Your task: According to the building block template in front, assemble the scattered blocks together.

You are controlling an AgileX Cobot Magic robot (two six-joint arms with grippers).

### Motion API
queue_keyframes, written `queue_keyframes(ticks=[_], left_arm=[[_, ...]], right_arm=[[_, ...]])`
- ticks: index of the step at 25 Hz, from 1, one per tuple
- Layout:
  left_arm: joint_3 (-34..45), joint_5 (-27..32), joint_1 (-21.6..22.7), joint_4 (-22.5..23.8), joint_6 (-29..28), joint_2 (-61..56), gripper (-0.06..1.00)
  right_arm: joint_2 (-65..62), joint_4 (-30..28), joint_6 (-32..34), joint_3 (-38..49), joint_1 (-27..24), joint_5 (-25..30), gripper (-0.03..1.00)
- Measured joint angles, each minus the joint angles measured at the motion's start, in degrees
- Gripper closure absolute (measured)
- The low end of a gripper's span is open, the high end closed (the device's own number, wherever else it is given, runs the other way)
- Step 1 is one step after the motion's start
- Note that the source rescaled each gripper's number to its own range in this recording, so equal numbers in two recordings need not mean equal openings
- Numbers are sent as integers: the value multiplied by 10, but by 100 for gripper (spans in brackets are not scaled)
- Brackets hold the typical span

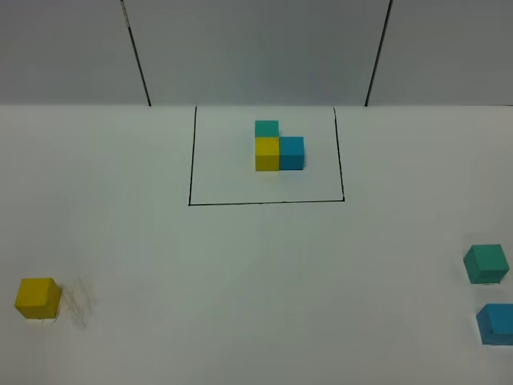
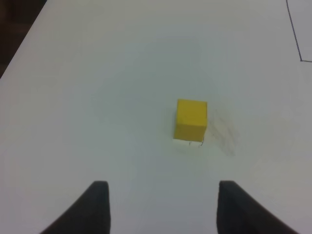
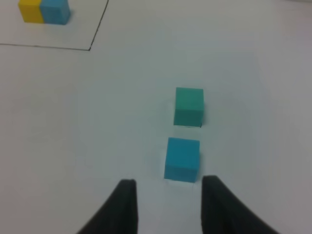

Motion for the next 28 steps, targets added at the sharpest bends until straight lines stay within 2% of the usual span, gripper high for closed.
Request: queue_keyframes(ticks=[28], left_arm=[[0, 0, 0, -5, -2, 1, 84]], right_arm=[[0, 0, 0, 0, 0, 0, 97]])
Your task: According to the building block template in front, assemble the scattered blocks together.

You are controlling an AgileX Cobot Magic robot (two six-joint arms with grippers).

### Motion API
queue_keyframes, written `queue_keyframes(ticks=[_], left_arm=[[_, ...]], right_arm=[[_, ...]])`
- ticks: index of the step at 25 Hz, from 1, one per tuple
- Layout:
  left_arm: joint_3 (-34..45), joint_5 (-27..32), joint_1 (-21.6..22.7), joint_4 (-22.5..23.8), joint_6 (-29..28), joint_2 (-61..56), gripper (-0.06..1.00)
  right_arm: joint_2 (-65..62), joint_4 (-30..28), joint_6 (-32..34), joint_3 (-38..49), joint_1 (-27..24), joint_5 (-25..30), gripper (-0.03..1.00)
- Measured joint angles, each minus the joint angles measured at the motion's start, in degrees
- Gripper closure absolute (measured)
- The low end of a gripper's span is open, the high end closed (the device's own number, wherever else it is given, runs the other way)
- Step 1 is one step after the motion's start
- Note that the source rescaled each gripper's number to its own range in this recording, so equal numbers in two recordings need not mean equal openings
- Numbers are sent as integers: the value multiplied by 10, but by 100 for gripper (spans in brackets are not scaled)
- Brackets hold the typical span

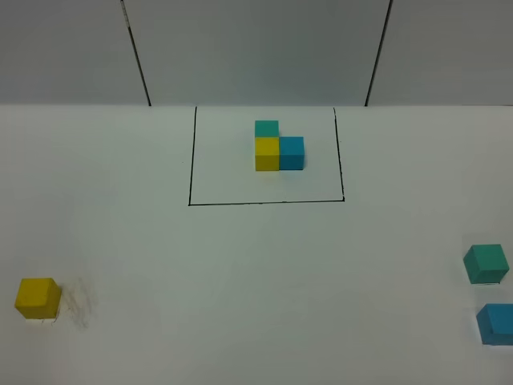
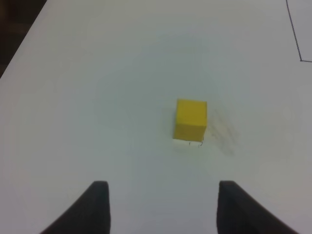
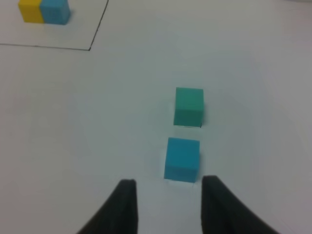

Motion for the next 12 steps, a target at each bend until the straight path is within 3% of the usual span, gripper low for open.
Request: queue_keyframes(ticks=[3, 10, 12], left_arm=[[-4, 5, 0, -13, -12, 18, 78], [-53, 12, 0, -39, -55, 143, 34], [-79, 12, 0, -63, -58, 196, 28]], right_arm=[[0, 0, 0, 0, 0, 0, 97], [0, 0, 0, 0, 0, 0, 97], [0, 0, 0, 0, 0, 0, 97]])
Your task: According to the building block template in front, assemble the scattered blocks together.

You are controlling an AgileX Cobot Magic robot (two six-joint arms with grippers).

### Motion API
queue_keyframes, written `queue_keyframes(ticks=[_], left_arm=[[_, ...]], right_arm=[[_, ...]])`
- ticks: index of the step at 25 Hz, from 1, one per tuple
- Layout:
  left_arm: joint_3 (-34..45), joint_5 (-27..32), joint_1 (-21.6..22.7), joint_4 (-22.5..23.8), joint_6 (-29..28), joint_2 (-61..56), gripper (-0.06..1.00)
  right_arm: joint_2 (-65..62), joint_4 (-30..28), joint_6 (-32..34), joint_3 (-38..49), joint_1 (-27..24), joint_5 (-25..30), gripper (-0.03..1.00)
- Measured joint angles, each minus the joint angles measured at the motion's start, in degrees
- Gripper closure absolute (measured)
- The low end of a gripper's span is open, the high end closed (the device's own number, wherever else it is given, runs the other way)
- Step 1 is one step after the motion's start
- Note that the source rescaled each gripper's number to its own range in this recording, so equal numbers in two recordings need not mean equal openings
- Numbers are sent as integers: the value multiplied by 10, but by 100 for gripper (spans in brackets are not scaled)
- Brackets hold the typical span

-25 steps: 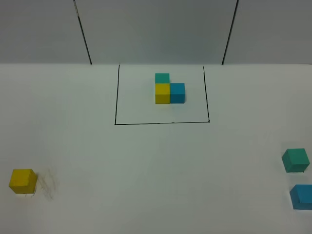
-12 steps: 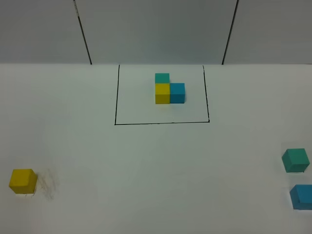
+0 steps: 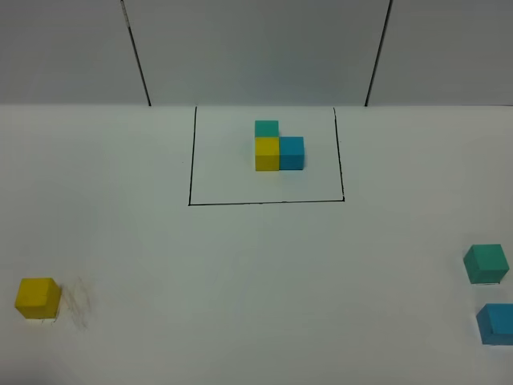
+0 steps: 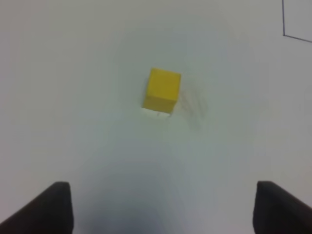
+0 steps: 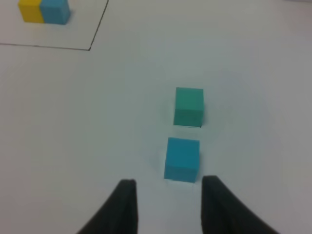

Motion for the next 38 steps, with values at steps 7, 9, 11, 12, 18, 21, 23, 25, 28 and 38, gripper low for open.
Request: queue_keyframes(ticks=[7, 9, 11, 12, 18, 21, 23, 25, 28, 38], left_arm=[[-100, -25, 0, -14, 0, 207, 27], [-125, -34, 0, 9, 6, 266, 28], [-144, -36, 0, 29, 17, 329, 29], [-151, -37, 0, 32, 23, 359, 29], [-157, -75, 0, 39, 53, 505, 29], [-157, -112, 0, 38, 55, 557, 29], [-157, -135, 0, 38, 57, 586, 29], [-157, -157, 0, 38, 57, 615, 29], [-157, -178, 0, 27, 61, 660, 29], [-157, -224, 0, -9, 90, 763, 29]], right_arm=[[0, 0, 0, 0, 0, 0, 97], [0, 0, 0, 0, 0, 0, 97], [0, 0, 0, 0, 0, 0, 97], [0, 0, 0, 0, 0, 0, 97], [0, 0, 0, 0, 0, 0, 97], [0, 0, 0, 0, 0, 0, 97], [0, 0, 0, 0, 0, 0, 97], [0, 0, 0, 0, 0, 0, 97], [0, 0, 0, 0, 0, 0, 97], [0, 0, 0, 0, 0, 0, 97]])
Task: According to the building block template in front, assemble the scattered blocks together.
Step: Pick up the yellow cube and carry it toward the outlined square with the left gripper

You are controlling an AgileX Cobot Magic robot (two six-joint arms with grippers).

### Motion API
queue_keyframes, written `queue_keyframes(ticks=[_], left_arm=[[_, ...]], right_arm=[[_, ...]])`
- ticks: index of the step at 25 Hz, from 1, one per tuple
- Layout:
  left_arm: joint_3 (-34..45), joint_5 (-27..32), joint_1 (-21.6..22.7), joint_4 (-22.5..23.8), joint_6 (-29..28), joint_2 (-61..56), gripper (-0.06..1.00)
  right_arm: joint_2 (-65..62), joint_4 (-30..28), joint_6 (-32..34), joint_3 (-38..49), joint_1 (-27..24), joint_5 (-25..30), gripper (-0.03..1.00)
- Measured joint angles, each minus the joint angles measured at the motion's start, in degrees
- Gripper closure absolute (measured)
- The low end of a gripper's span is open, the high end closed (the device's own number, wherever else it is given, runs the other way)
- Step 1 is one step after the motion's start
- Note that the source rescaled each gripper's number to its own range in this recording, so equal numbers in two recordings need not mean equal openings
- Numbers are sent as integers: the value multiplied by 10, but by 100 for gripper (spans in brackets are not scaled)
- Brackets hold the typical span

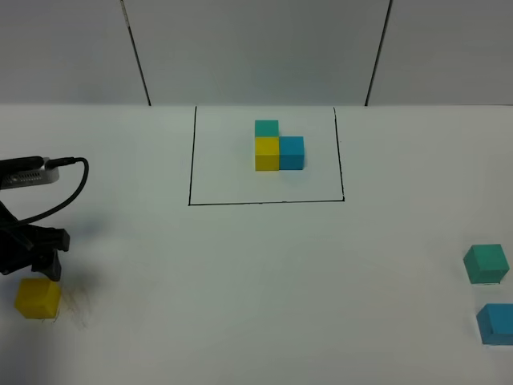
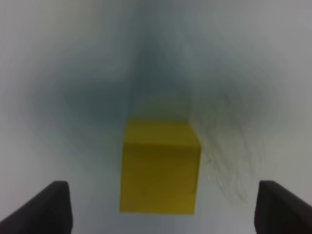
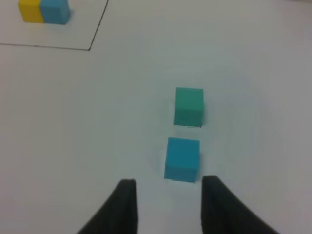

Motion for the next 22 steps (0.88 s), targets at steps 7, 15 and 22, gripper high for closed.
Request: queue_keyframes(ticks=[7, 15, 22], left_arm=[[0, -16, 0, 0, 0, 39, 30], [0, -33, 0, 0, 1, 66, 30], [0, -40, 0, 0, 1, 86, 30]], right_arm=[[0, 0, 0, 0, 0, 0, 97], [0, 0, 0, 0, 0, 0, 97], [0, 0, 0, 0, 0, 0, 97]])
